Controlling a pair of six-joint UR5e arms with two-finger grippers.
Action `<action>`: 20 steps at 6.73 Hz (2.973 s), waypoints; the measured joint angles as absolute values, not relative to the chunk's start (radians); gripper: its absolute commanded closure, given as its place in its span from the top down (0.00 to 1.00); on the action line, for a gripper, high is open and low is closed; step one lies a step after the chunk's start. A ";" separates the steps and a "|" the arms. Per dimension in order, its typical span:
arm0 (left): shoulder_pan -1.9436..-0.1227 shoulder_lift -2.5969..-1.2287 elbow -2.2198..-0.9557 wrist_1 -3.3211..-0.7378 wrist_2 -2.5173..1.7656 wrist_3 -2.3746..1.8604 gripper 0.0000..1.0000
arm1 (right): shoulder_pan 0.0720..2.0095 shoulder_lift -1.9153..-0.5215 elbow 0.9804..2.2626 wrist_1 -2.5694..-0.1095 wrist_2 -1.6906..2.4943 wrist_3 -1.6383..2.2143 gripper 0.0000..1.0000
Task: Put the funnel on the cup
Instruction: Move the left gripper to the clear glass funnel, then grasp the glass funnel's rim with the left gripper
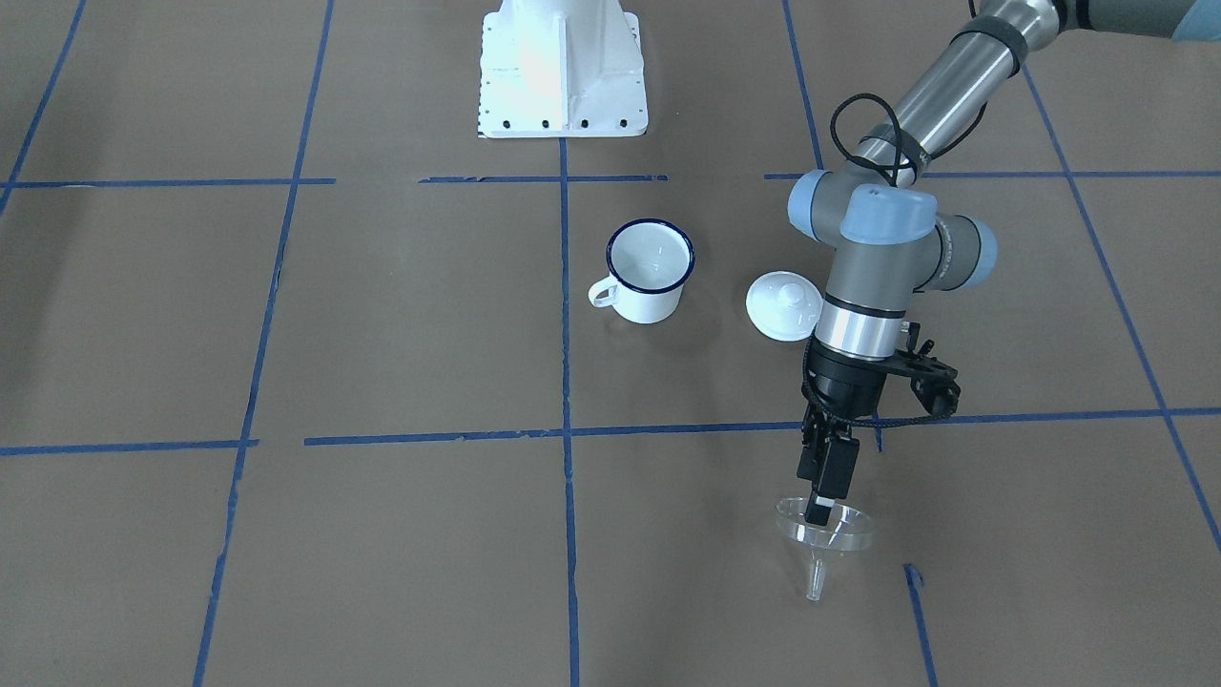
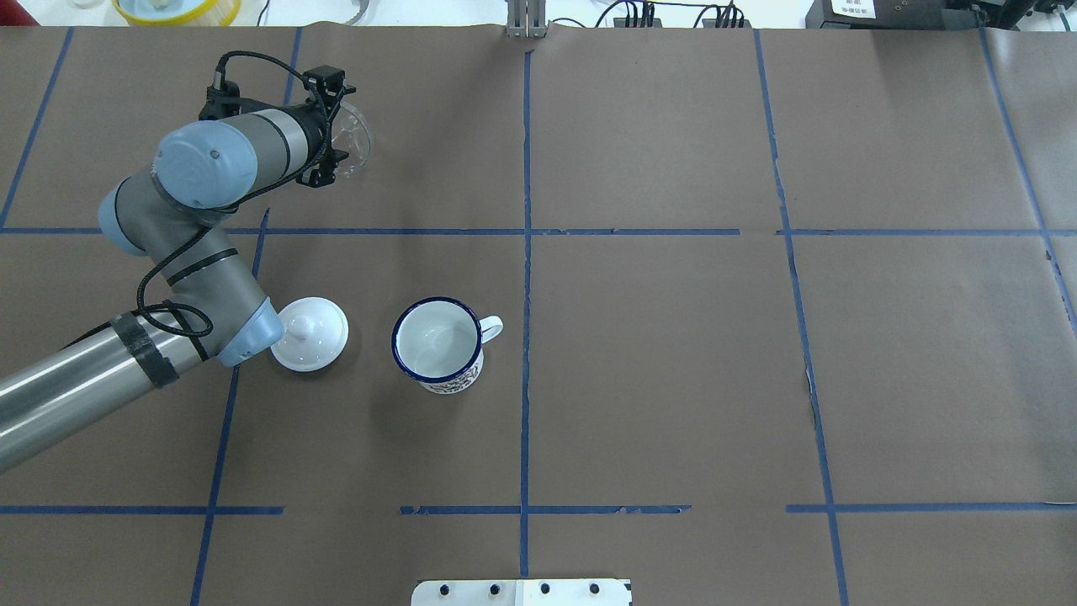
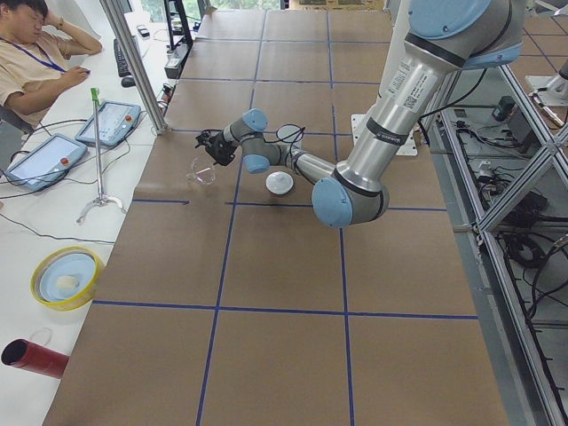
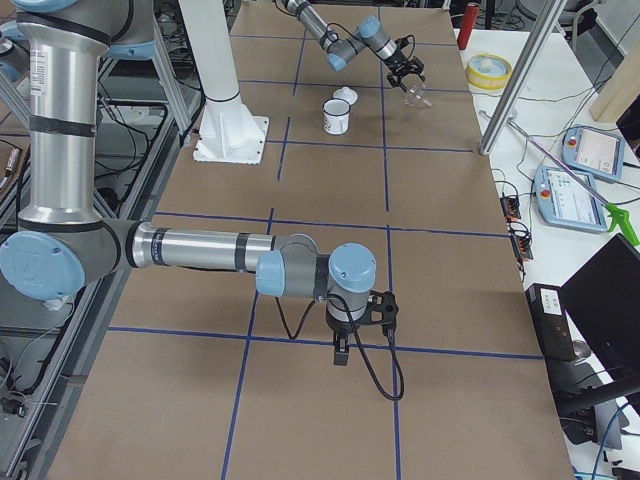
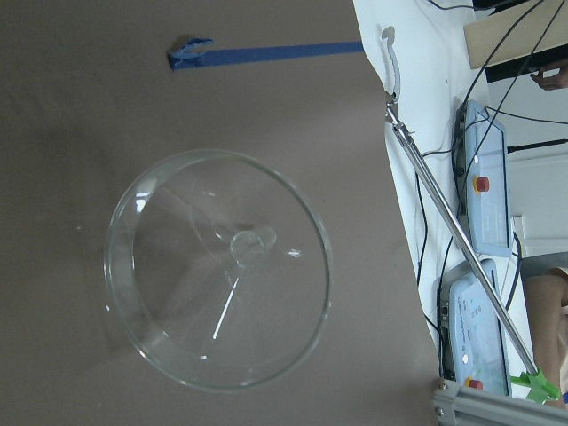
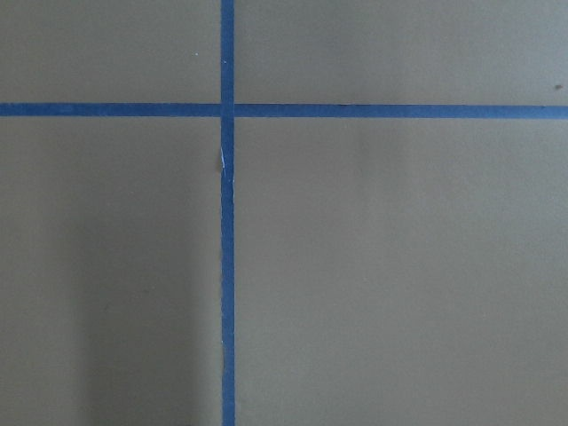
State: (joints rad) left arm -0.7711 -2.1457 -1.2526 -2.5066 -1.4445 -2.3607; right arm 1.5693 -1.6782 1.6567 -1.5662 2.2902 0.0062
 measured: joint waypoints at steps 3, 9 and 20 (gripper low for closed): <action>-0.799 -2.152 -1.211 -2.537 -1.439 -2.362 0.78 | 1.569 -1.678 1.657 -1.566 2.290 0.006 1.00; -0.801 -2.195 -1.143 -2.591 -1.440 -2.361 0.00 | 1.569 -1.678 1.657 -1.566 2.290 0.006 1.00; -0.816 -2.284 -1.230 -2.340 -1.445 -2.618 0.86 | 1.569 -1.678 1.657 -1.566 2.290 0.006 1.00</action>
State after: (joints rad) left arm -0.8164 -2.2838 -1.2303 -2.3400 -1.4448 -2.6177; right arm 1.5693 -1.6782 1.6567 -1.5662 2.2902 0.0061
